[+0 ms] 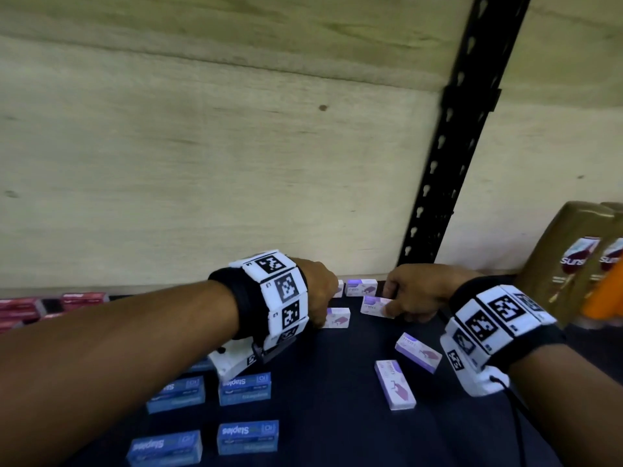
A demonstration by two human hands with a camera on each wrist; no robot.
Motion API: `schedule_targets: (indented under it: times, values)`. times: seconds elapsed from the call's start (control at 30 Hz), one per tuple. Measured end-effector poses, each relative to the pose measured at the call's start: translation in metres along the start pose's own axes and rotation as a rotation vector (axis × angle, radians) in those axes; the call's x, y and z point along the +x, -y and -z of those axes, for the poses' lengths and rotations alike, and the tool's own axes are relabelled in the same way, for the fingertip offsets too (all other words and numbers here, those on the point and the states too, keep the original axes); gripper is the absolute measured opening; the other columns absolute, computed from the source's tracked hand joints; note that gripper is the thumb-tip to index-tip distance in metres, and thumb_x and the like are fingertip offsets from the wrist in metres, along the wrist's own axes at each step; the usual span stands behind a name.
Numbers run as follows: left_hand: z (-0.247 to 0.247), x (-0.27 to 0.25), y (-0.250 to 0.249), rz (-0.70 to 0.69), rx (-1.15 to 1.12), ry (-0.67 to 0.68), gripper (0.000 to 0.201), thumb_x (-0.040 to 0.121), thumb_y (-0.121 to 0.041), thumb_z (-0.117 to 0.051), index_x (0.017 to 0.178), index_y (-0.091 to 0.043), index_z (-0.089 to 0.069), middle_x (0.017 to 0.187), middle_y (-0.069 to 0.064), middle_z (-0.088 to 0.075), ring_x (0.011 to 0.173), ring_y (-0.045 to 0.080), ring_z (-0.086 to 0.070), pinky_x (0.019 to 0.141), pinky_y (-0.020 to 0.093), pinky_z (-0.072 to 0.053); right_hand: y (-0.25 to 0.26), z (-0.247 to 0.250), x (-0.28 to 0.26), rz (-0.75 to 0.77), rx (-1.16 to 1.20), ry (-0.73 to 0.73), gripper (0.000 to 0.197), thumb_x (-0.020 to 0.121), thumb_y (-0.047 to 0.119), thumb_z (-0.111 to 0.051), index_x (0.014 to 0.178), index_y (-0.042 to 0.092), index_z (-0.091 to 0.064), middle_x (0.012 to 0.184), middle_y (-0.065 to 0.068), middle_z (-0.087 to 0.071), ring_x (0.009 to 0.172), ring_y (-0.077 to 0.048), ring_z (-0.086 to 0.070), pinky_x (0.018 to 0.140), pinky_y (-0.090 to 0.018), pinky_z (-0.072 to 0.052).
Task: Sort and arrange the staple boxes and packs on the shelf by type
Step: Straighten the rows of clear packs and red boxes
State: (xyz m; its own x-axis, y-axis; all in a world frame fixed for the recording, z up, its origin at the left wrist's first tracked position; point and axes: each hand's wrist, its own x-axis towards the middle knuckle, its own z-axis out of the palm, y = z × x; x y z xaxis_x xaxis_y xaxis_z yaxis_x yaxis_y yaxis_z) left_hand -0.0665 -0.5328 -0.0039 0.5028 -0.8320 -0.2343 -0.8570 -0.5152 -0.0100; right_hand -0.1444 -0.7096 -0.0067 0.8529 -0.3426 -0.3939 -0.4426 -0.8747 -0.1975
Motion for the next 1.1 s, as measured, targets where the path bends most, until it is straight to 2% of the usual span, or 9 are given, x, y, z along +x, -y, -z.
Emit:
schedule_targets:
  times: [0.07,0.17,0.4,0.5,0.6,0.83,0.93,1.0,1.1]
  values:
    - [-0.002,-0.002,0.001,0.002,0.033,-0.045,0.032,0.093,-0.02,-0.062,0.123,-0.011,-0.061,0.114,0.003,-0.065,0.079,0.011,-0.047,0.048,0.013,-0.027,0.0,0.002,0.0,-0.014,-0.031,0.011,0.019,0.089,0.024,-0.071,0.102,0.01,-0.07,0.095,-0.013,-0.076,0.091,-0.029,-0.073,0.083,-0.04,-0.06]
    - [-0.005,0.0,0.0,-0.014,0.076,-0.078,0.031,0.095,-0.019,-0.057,0.125,-0.01,-0.059,0.122,0.008,-0.063,0.085,0.013,-0.045,0.049,0.013,-0.024,-0.001,0.003,0.0,0.006,-0.06,0.011,0.016,0.092,0.021,-0.066,0.104,0.011,-0.067,0.095,-0.01,-0.077,0.078,-0.02,-0.072,0.074,-0.031,-0.059]
    - [-0.003,0.004,-0.002,0.011,0.065,-0.074,0.029,0.096,-0.018,-0.056,0.124,-0.01,-0.059,0.123,0.008,-0.062,0.083,0.013,-0.045,0.048,0.012,-0.025,0.001,0.001,0.003,0.049,-0.061,-0.013,0.012,0.094,0.024,-0.065,0.099,0.026,-0.054,0.095,-0.001,-0.074,0.081,-0.018,-0.075,0.076,-0.033,-0.059]
    - [-0.001,0.006,-0.002,0.033,0.034,-0.071,0.03,0.096,-0.017,-0.057,0.124,-0.01,-0.06,0.121,0.008,-0.062,0.061,0.008,-0.041,0.043,0.013,-0.035,0.001,0.003,0.003,0.048,-0.048,-0.002,0.013,0.094,0.025,-0.065,0.1,0.027,-0.054,0.092,0.0,-0.072,0.078,-0.018,-0.075,0.075,-0.032,-0.059]
    - [0.001,0.007,-0.003,0.036,0.016,-0.07,0.031,0.095,-0.015,-0.057,0.126,-0.009,-0.059,0.099,0.003,-0.056,0.053,0.004,-0.034,0.041,0.003,-0.036,0.003,0.003,0.003,0.051,-0.037,-0.003,0.013,0.094,0.025,-0.065,0.101,0.028,-0.055,0.088,0.0,-0.07,0.078,-0.022,-0.075,0.073,-0.033,-0.058]
    - [0.003,0.008,-0.004,0.015,0.054,-0.067,0.03,0.095,-0.016,-0.058,0.124,-0.011,-0.059,0.095,-0.001,-0.048,0.077,0.011,-0.046,0.044,0.011,-0.029,0.014,0.003,-0.001,0.063,-0.117,-0.011,0.015,0.095,0.028,-0.063,0.105,0.027,-0.054,0.081,0.01,-0.061,0.08,-0.023,-0.075,0.081,-0.035,-0.057]
    - [0.002,0.01,-0.003,0.047,0.002,-0.073,0.008,0.096,-0.016,-0.056,0.091,-0.022,-0.057,0.074,-0.005,-0.043,0.054,0.005,-0.038,0.039,0.004,-0.037,0.015,0.003,-0.003,0.052,-0.124,-0.014,0.016,0.095,0.029,-0.062,0.109,0.026,-0.054,0.081,0.012,-0.06,0.08,-0.022,-0.075,0.083,-0.034,-0.056]
    - [0.001,0.011,-0.001,0.057,-0.025,-0.101,0.035,0.096,-0.016,-0.056,0.069,-0.026,-0.037,0.067,-0.009,-0.037,0.051,0.003,-0.035,0.039,-0.001,-0.034,0.016,0.003,-0.004,0.042,-0.118,-0.022,0.017,0.096,0.029,-0.061,0.111,0.026,-0.053,0.081,0.013,-0.059,0.081,-0.019,-0.075,0.082,-0.032,-0.055]
    - [-0.001,0.013,0.002,0.073,-0.034,-0.113,0.041,0.095,-0.015,-0.058,0.065,-0.026,-0.031,0.067,-0.01,-0.036,0.051,0.003,-0.036,0.037,0.001,-0.033,0.015,0.003,-0.004,0.032,-0.111,-0.035,0.015,0.097,0.028,-0.06,0.11,0.026,-0.053,0.079,0.014,-0.063,0.078,-0.012,-0.075,0.083,-0.028,-0.053]
